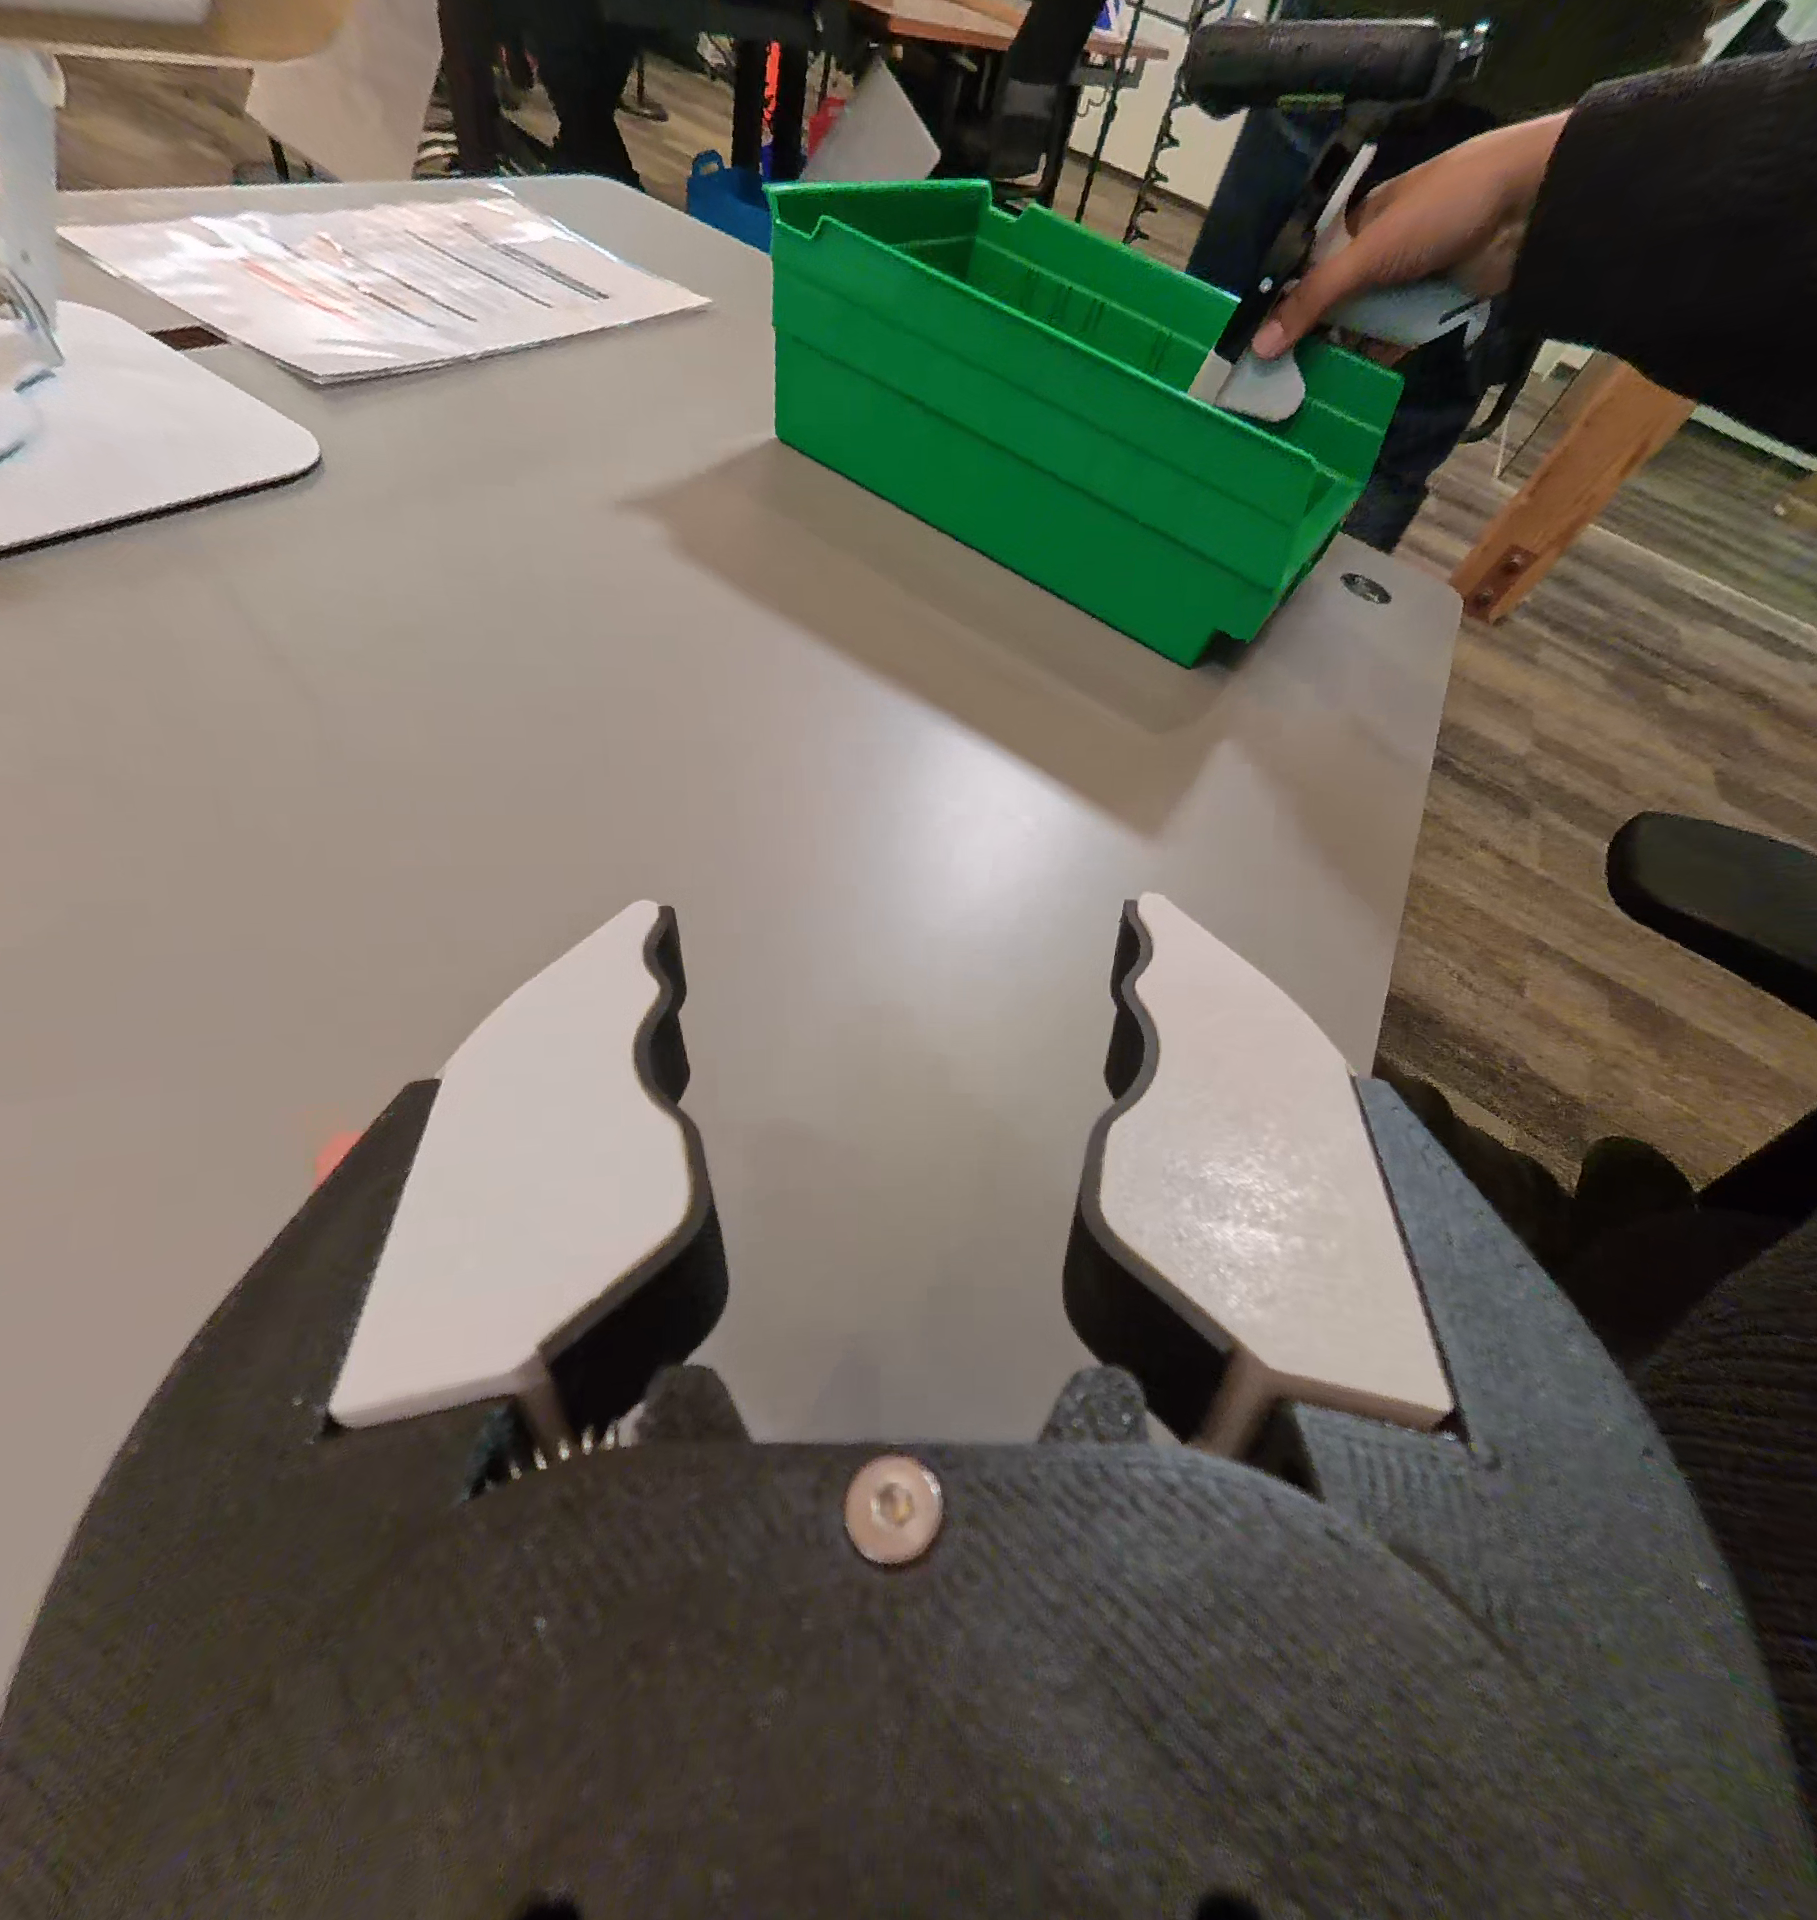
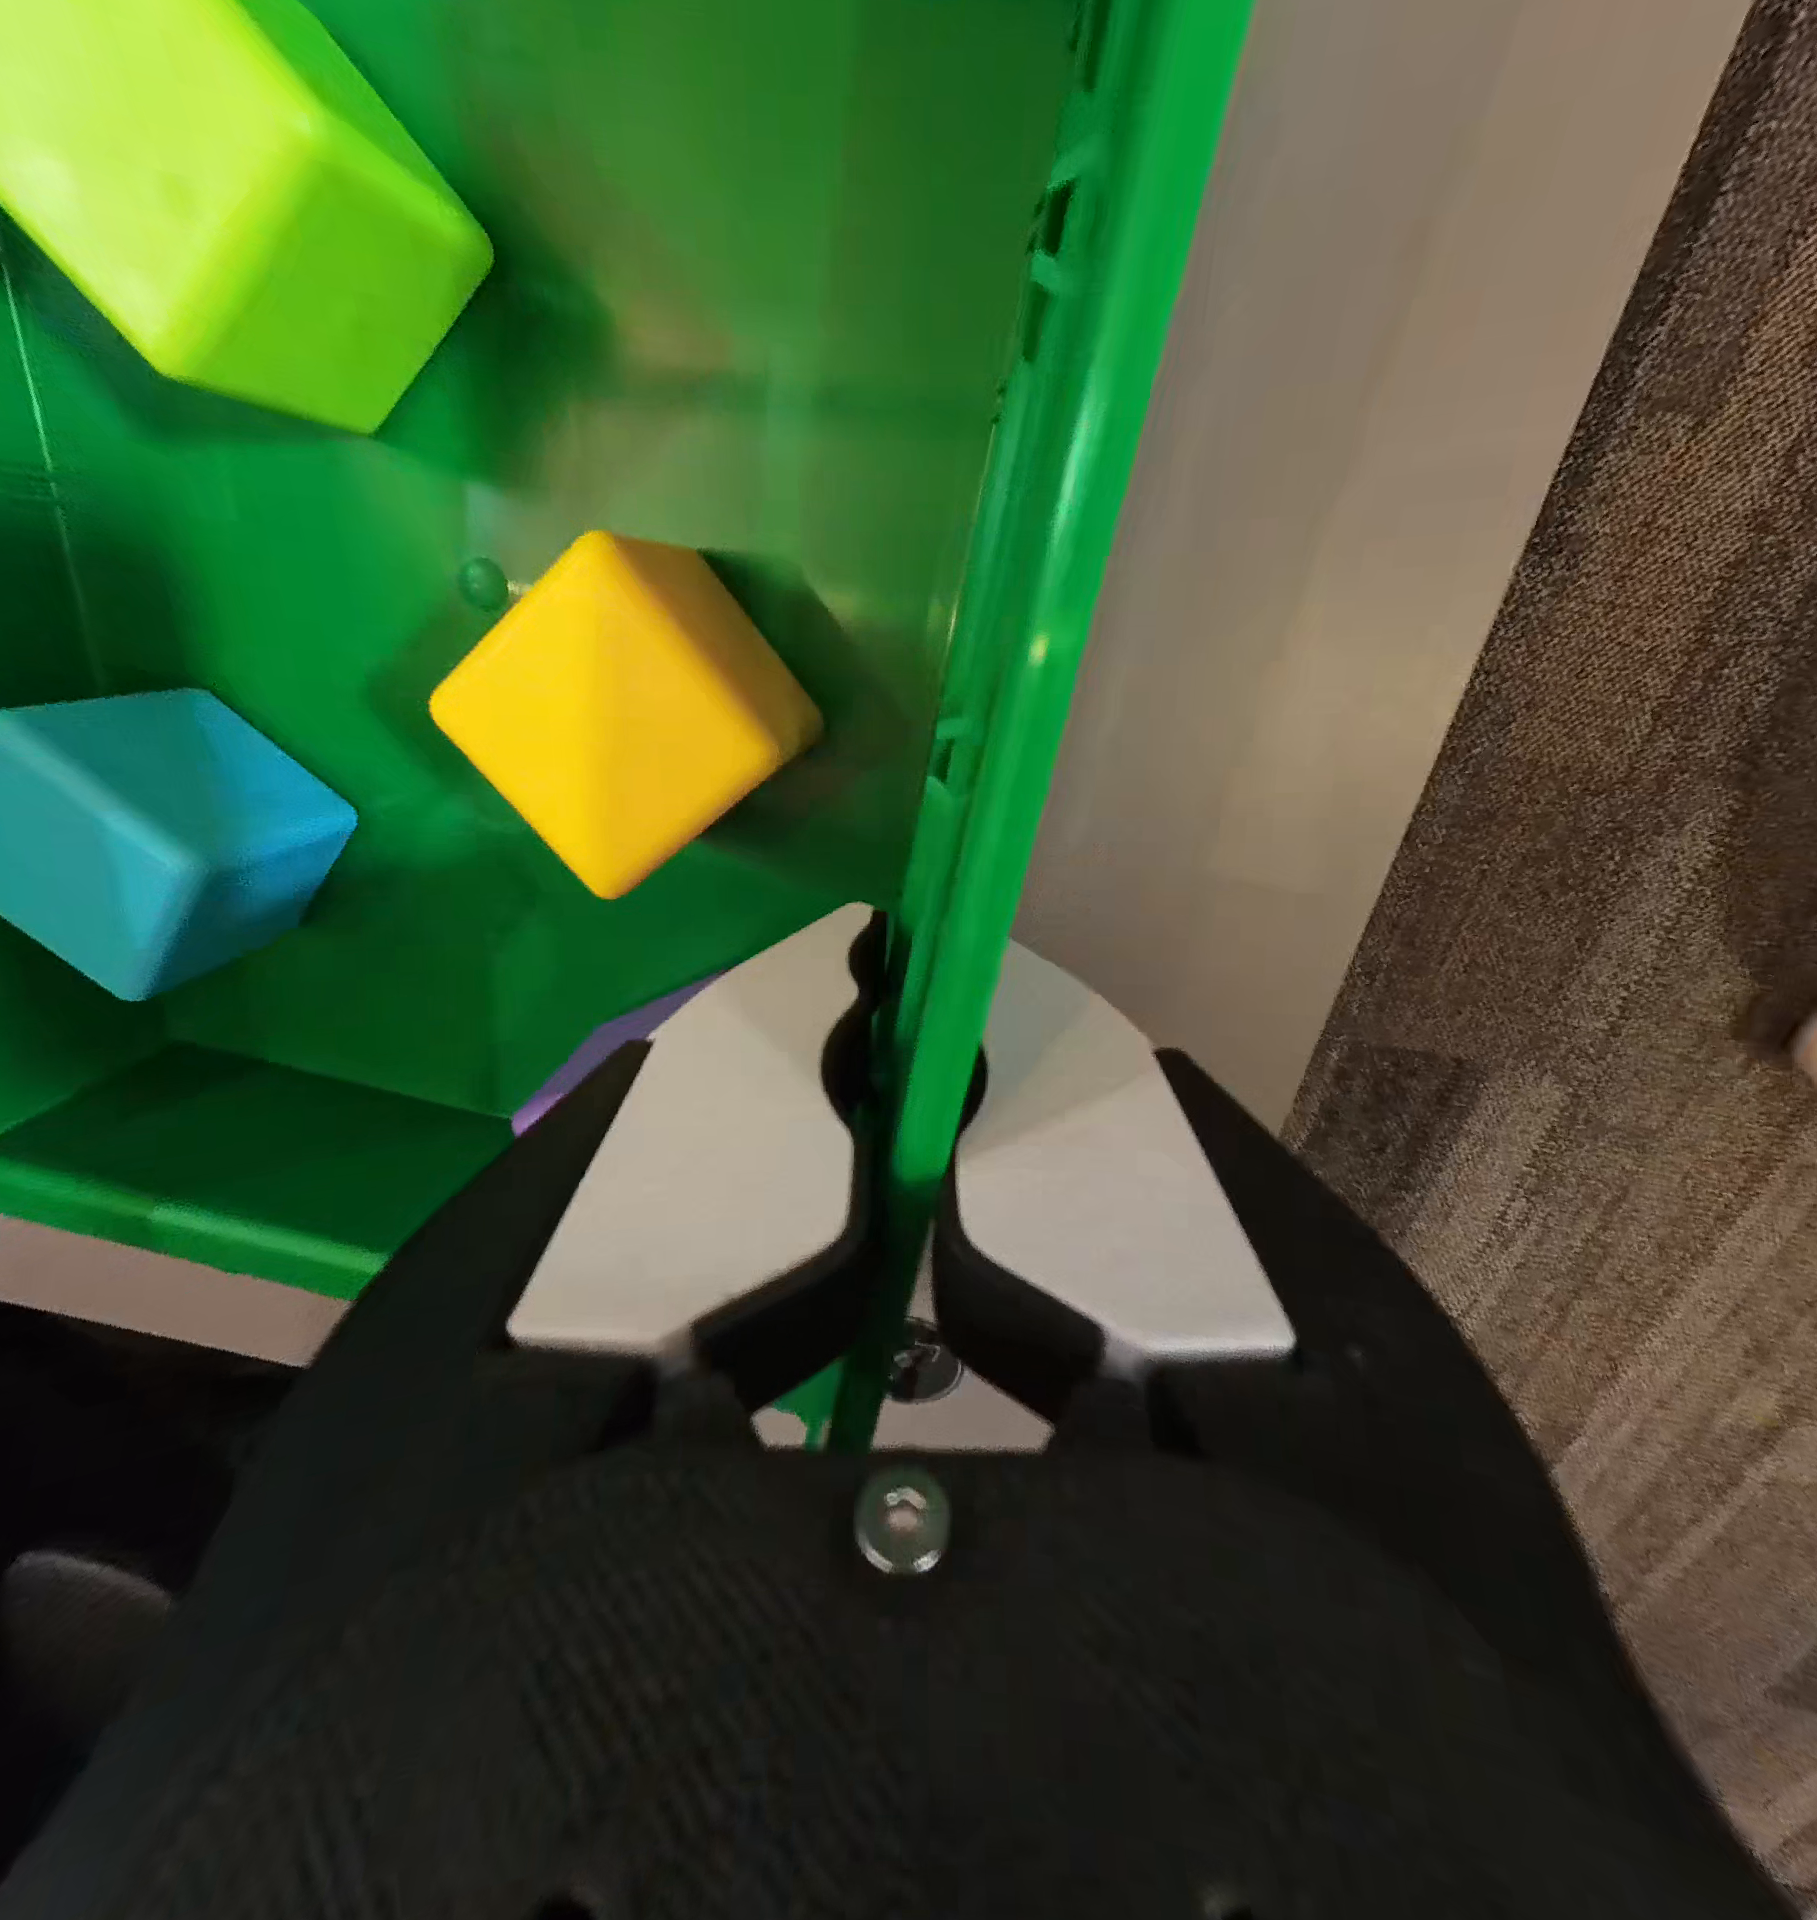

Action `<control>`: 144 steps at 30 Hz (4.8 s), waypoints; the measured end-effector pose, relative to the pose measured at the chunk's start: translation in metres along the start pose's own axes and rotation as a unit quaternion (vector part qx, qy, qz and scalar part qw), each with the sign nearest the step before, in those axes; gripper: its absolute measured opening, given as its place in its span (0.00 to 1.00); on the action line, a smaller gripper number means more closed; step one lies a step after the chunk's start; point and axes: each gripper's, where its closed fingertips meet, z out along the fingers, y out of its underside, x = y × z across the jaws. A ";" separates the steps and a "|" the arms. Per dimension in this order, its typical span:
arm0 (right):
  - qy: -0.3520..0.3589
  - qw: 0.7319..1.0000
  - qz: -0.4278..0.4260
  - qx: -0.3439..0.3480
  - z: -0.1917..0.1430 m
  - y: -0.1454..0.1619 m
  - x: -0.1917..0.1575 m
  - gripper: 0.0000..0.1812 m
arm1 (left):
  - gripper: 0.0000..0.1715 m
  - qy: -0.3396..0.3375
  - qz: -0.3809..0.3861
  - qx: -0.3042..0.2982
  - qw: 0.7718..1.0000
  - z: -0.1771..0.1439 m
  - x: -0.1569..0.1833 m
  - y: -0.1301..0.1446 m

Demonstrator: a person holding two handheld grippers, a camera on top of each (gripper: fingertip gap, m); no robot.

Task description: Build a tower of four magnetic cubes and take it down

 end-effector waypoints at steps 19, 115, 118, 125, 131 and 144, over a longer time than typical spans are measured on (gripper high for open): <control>0.005 1.000 -0.007 -0.030 -0.018 -0.002 -0.078 0.03 | 0.53 -0.311 0.053 -0.026 0.948 -0.133 -0.030 -0.005; -0.350 0.897 -0.243 0.115 0.017 -0.122 -0.773 0.18 | 0.13 -0.520 -0.136 -0.196 0.820 -0.412 -0.177 0.023; -0.356 0.848 -0.349 0.178 0.002 -0.105 -0.771 0.14 | 0.13 -0.520 -0.133 -0.198 0.820 -0.411 -0.174 0.021; -0.248 0.793 -0.502 0.241 0.038 -0.071 -0.728 0.00 | 0.13 -0.533 -0.131 -0.195 0.813 -0.416 -0.178 0.020; -0.228 0.806 -0.500 0.221 0.085 -0.048 -0.738 0.00 | 0.12 -0.543 -0.131 -0.198 0.805 -0.421 -0.176 0.018; -0.277 0.819 -0.452 0.220 0.097 -0.050 -0.815 0.00 | 0.12 -0.566 -0.097 -0.184 0.798 -0.425 -0.161 -0.012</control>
